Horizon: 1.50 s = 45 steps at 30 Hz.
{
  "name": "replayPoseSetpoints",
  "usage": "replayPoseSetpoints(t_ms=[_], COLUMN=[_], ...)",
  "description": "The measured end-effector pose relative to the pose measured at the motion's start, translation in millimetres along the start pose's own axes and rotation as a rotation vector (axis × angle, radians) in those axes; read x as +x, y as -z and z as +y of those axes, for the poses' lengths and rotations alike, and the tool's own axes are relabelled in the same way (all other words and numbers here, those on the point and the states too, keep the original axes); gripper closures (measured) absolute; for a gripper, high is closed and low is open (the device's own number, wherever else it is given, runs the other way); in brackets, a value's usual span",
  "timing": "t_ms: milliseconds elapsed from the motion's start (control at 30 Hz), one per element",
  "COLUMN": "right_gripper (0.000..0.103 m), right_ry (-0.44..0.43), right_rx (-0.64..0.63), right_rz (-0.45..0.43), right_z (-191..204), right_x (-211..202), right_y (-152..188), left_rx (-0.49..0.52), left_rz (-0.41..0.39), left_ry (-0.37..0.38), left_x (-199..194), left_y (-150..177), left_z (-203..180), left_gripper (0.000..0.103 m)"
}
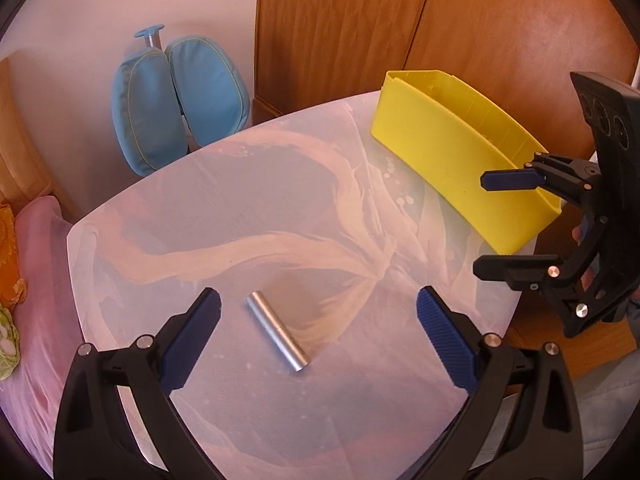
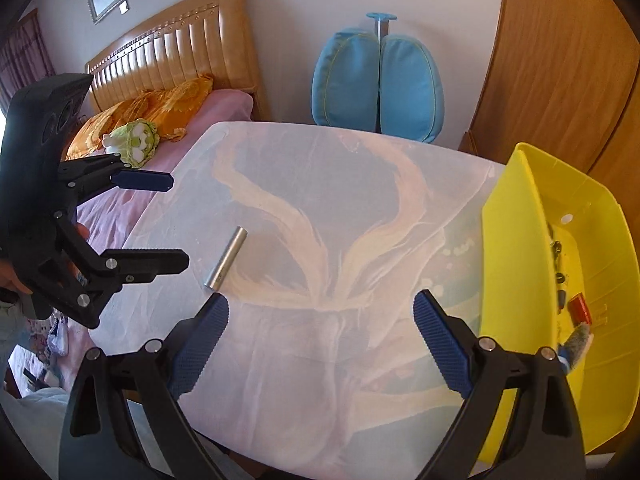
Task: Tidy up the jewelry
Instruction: 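Move the right gripper back to the silver tube on the table, then grasp the silver tube upright with the right gripper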
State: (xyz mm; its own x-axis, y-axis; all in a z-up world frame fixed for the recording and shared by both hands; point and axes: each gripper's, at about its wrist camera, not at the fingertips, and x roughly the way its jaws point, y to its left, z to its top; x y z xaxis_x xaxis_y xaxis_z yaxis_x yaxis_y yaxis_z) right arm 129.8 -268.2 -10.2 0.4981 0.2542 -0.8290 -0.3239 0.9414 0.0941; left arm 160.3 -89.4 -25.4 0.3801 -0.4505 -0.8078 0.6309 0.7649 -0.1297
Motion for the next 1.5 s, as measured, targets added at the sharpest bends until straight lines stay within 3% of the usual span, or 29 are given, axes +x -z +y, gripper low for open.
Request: replayPoseSetpoints(t_ms=[200, 500, 667, 1100, 1133, 1167, 1233, 1500], right_gripper=[0.008, 0.008, 0.009, 0.009, 0.011, 0.022, 0.032, 0.036], right_ry=[0.018, 0.064, 0.111, 0.156, 0.156, 0.156, 0.157, 0.127], right_rx=[-0.008, -0.056, -0.079, -0.062, -0.058, -0.053, -0.043, 0.016], right_rz=[0.100, 0.229, 0.272, 0.336, 0.340, 0.345, 0.359, 0.364], right_z=[43.0, 95.0, 110.1, 117.7, 117.0, 116.9, 115.9, 107.5], right_x=[47.2, 99.7, 121.2, 151.1, 152.7, 154.8, 159.3, 160.7], right_y=[-22.0, -38.9, -41.0, -37.3, -36.8, -36.4, -34.7, -28.9], left_rx=[0.030, -0.061, -0.055, 0.024, 0.024, 0.023, 0.017, 0.012], left_rz=[0.044, 0.047, 0.040, 0.058, 0.057, 0.056, 0.056, 0.056], left_ry=[0.000, 0.043, 0.087, 0.112, 0.113, 0.114, 0.117, 0.122], left_x=[4.9, 3.6, 8.2, 21.6, 21.5, 21.4, 21.6, 22.3], left_y=[31.4, 72.1, 82.0, 87.5, 87.7, 87.5, 87.9, 88.8], left_z=[58.1, 125.5, 132.6, 138.3, 139.0, 140.0, 141.8, 143.9], left_gripper=[0.007, 0.007, 0.007, 0.007, 0.007, 0.007, 0.007, 0.007])
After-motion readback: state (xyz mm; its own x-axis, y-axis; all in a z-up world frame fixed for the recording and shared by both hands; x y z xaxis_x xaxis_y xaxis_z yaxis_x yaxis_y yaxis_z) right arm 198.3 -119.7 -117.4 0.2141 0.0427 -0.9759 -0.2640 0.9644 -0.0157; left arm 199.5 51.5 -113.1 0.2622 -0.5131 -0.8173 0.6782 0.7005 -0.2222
